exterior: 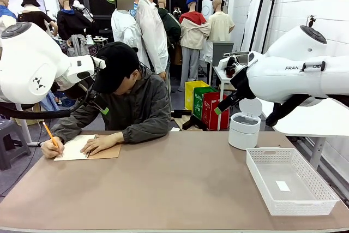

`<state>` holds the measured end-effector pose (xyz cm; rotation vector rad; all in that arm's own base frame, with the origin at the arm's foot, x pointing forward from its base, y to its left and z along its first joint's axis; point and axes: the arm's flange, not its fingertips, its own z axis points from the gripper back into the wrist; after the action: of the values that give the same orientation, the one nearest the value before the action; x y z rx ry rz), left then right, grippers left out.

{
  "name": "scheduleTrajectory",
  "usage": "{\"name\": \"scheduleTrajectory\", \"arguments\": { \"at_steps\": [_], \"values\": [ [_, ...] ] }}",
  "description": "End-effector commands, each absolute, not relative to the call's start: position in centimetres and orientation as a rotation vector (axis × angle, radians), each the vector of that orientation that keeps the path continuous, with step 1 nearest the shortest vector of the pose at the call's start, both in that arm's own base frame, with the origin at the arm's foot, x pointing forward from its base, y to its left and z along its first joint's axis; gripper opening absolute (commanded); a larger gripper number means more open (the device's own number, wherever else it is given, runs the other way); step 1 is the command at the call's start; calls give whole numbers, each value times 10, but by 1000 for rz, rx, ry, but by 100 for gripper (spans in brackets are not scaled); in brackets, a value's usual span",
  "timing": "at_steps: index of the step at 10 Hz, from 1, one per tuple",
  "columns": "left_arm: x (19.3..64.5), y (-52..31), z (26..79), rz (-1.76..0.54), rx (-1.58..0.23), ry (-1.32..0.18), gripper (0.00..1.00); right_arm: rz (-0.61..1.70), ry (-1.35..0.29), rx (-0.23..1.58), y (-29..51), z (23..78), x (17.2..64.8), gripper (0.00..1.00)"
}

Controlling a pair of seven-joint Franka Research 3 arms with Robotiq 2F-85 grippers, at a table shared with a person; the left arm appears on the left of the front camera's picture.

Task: Sort the paper based on its condition.
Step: If a person hands you a paper, place it in the Organizing basket , and if it's crumpled, put it in the Trash can.

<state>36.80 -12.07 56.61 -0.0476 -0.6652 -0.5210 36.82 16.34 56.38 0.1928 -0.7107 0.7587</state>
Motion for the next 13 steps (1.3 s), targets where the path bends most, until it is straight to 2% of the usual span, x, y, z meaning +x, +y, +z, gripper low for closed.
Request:
{"name": "scheduleTrajectory", "arguments": {
  "at_steps": [1,13],
  "values": [
    [368,-120,567,-521,-48,-659,100,757,-709,186,163,564,369,100],
    [368,-120,567,-521,-48,-659,100,757,-709,186,163,564,369,100]
  ]
}}
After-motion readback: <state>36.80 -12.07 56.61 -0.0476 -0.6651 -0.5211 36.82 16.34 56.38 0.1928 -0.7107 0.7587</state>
